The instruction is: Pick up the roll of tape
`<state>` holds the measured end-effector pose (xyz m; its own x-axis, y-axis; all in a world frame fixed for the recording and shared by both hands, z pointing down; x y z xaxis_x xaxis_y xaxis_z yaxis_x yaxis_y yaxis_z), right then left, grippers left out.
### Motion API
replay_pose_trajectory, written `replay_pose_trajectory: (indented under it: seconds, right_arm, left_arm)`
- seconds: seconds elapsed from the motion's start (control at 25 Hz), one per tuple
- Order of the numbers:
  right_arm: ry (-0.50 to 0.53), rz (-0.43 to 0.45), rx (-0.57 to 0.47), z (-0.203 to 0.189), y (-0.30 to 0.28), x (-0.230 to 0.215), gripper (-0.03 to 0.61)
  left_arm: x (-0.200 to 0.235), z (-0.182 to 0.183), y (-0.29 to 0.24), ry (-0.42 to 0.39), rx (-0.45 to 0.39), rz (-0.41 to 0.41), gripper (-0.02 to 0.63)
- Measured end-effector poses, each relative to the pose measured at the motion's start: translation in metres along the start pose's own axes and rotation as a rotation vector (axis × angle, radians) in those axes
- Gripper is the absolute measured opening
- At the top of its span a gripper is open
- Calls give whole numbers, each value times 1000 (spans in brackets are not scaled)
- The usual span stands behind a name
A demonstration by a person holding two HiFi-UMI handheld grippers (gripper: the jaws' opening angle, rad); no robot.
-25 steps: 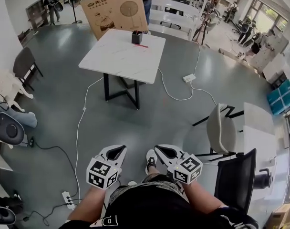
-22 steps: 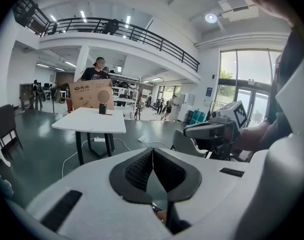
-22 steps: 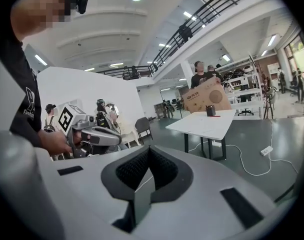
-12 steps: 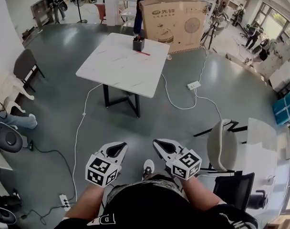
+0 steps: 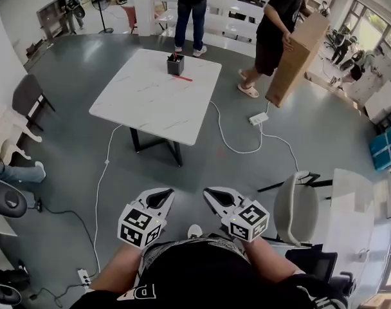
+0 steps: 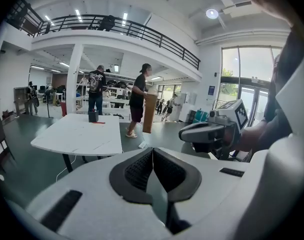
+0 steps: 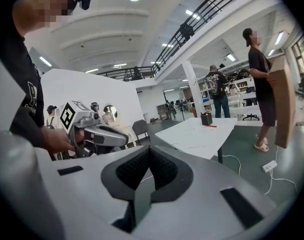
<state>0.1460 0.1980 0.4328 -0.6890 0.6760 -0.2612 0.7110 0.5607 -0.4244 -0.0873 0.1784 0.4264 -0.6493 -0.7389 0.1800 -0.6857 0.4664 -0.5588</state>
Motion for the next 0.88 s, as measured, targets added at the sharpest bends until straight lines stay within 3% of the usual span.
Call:
replay_pose_trajectory:
  seconds: [0.32,0.64,0.88]
  right_arm:
    - [-38,15,-4,6,-4,-59,3]
    - [-59,56,17,7,-21,-78,3]
    - [-57,52,24,17,-43,-96,3]
  left_arm:
    - [11,27,-43,23,13,27,18]
    - [24,28,-56,50,60,51,18]
    - [52,45,-70,44,38,51,18]
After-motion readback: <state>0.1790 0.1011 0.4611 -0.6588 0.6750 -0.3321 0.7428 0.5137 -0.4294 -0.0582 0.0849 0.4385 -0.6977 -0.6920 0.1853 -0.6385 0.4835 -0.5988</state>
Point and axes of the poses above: the fingertips, and each gripper's own axes: y backward along the fingers, x to its left, z out of its top, the point moved 10 cm from there along y, backward along the fingers, and after that the axes turned 9 degrees about x, right-handed, at the moved point
